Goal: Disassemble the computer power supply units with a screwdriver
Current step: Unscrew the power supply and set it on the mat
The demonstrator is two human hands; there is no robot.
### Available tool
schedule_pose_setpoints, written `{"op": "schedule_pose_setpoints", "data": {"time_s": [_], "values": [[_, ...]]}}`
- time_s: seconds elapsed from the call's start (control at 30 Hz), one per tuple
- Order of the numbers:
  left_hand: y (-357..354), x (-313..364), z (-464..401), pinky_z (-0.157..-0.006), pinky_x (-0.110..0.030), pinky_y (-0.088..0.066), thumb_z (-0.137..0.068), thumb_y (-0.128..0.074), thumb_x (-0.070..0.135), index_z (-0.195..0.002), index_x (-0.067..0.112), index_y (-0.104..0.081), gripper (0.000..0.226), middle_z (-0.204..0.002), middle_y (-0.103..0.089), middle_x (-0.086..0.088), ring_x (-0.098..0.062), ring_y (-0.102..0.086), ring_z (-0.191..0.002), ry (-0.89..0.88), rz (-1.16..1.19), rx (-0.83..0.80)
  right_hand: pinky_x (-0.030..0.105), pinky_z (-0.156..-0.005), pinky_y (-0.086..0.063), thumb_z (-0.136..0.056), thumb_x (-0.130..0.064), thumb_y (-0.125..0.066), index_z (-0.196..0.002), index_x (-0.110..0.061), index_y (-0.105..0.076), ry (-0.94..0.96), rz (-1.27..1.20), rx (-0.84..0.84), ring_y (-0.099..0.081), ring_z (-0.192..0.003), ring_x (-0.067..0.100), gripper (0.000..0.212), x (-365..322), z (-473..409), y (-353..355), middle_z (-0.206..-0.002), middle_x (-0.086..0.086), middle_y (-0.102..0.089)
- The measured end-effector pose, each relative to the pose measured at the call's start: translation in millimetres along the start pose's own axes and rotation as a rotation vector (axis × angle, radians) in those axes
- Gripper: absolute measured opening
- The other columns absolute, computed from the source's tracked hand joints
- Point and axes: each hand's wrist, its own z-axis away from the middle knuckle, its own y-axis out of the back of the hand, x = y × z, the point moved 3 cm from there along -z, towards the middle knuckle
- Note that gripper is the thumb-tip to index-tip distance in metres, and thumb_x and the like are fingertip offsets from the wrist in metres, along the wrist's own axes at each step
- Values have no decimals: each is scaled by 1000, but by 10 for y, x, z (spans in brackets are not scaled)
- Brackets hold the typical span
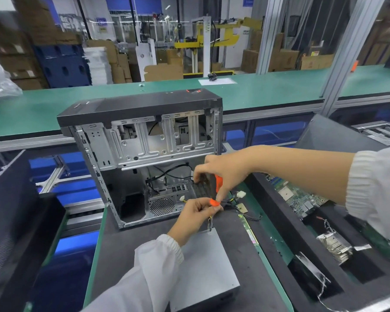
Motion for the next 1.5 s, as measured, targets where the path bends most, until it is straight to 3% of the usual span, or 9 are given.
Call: {"op": "schedule_pose_setpoints", "data": {"time_s": [0.17,0.33,0.5,0.67,0.83,1.03,1.23,1.37,1.5], "values": [[-4,17,33,-59,-9,-33,-92,-66,14,-88,8,-75,11,-67,-36,-10,-6,-34,-58,3,-26,-7,33,-61,-54,-96,-57,-34,-99,-5,-58,-150,109,72,-67,-60,26,58,5,-24,-86,-62,11,-64],[29,9,52,-46,-4,-31,-94,-61,6,-93,0,-68,9,-45,-41,18,4,-37,-40,9,-32,-8,43,-86,-50,-88,-30,-65,-125,-29,-43,82,0,-40,-58,-99,28,43,5,10,11,-116,5,-45],[27,36,73,-46,-6,-30,-94,-62,8,-90,3,-69,10,-44,-39,18,4,-36,-41,-4,-57,-22,27,-54,-53,-92,-65,-38,-96,-3,-56,-160,87,60,-68,-53,22,65,-33,-21,-52,-70,11,-70],[58,9,50,-48,-16,-20,-92,-66,15,-91,2,-72,14,-54,-28,9,-5,-23,-49,32,-55,13,38,-77,-50,-89,-23,-64,-125,-23,-46,32,3,-34,-60,-87,26,40,-16,26,33,-111,9,-56],[56,-1,40,-49,-17,-20,-91,-67,18,-92,-1,-72,19,-57,-25,3,-9,-20,-52,35,-32,24,24,-45,-52,-87,-69,-43,-107,-5,-52,-194,27,136,-66,-48,21,68,10,18,12,-67,8,-63],[38,-23,45,-54,-28,-13,-90,-68,18,-93,3,-74,16,-56,-29,4,-11,-20,-54,56,-2,29,28,-57,-41,-88,-9,-59,-122,-20,-48,25,-24,29,-56,-78,23,37,-3,36,51,-110,13,-56],[28,-17,44,-56,-33,-10,-91,-68,20,-87,12,-76,12,-58,-22,-1,-21,-14,-57,59,-1,28,24,-46,-52,-82,-68,-54,-108,-6,-50,-185,-14,97,-68,-58,22,68,11,49,-9,-81,9,-64],[34,-8,50,-57,-33,-11,-90,-68,19,-86,14,-76,11,-59,-22,-2,-21,-13,-59,58,0,32,30,-56,-52,-96,-30,-53,-114,-10,-51,-60,25,77,-57,-56,15,26,-7,-8,-13,-94,9,-59],[35,-22,60,-57,-34,-11,-90,-68,17,-84,13,-76,10,-57,-23,-1,-18,-15,-57,67,-3,46,35,-58,-59,-81,-37,-73,-125,-23,-42,-27,-194,27,-60,-75,17,55,-8,51,54,-99,1,-47]]}}
